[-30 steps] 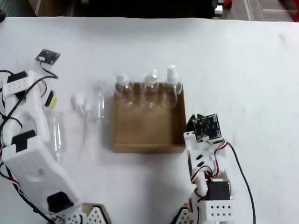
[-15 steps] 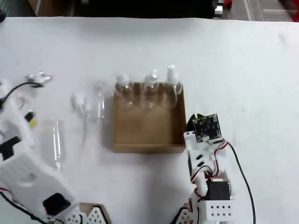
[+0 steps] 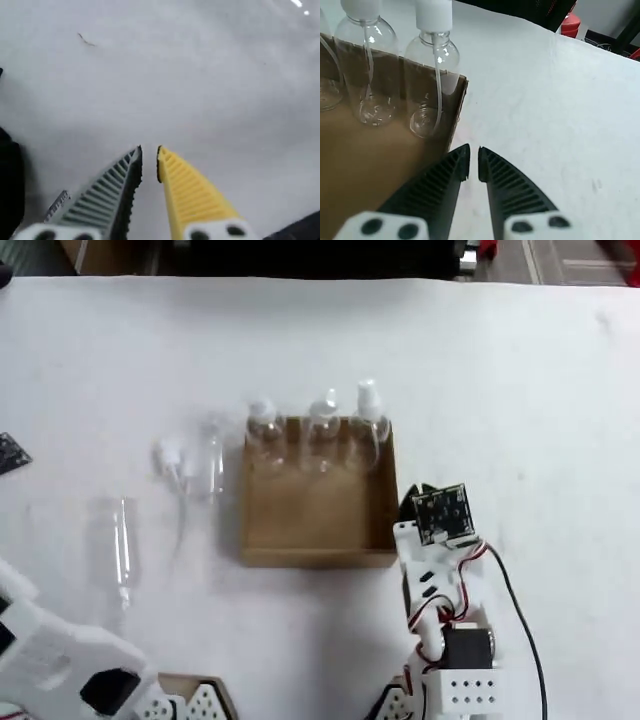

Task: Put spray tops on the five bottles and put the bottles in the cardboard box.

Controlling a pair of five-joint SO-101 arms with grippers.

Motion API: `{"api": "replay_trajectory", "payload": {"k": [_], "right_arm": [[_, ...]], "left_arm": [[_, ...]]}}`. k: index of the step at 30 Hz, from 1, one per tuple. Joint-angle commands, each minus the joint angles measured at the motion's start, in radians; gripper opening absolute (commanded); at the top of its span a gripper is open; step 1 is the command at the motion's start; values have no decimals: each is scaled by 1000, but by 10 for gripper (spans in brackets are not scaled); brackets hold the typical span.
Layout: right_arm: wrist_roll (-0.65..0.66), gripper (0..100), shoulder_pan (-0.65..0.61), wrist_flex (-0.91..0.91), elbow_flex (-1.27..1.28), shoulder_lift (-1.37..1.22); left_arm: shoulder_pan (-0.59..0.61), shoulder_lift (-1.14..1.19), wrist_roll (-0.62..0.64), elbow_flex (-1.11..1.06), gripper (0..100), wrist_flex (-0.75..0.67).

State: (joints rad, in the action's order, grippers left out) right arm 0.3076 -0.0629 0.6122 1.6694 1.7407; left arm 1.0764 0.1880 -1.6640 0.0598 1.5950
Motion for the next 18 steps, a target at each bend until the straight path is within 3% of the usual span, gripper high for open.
{"api": "replay_trajectory", "payload": {"k": [1, 3, 8, 18], "right_arm": [[12, 18, -12, -21, 9, 12], [12, 18, -12, -19, 9, 12], [12, 18, -12, -16, 9, 12], [12, 18, -12, -16, 9, 12]], "left_arm": [[4, -150, -83, 25, 57, 123], [-21, -199, -146, 2, 61, 186], [-91, -361, -184, -190, 123, 140], [-341, -788, -101, -614, 151, -41]]}}
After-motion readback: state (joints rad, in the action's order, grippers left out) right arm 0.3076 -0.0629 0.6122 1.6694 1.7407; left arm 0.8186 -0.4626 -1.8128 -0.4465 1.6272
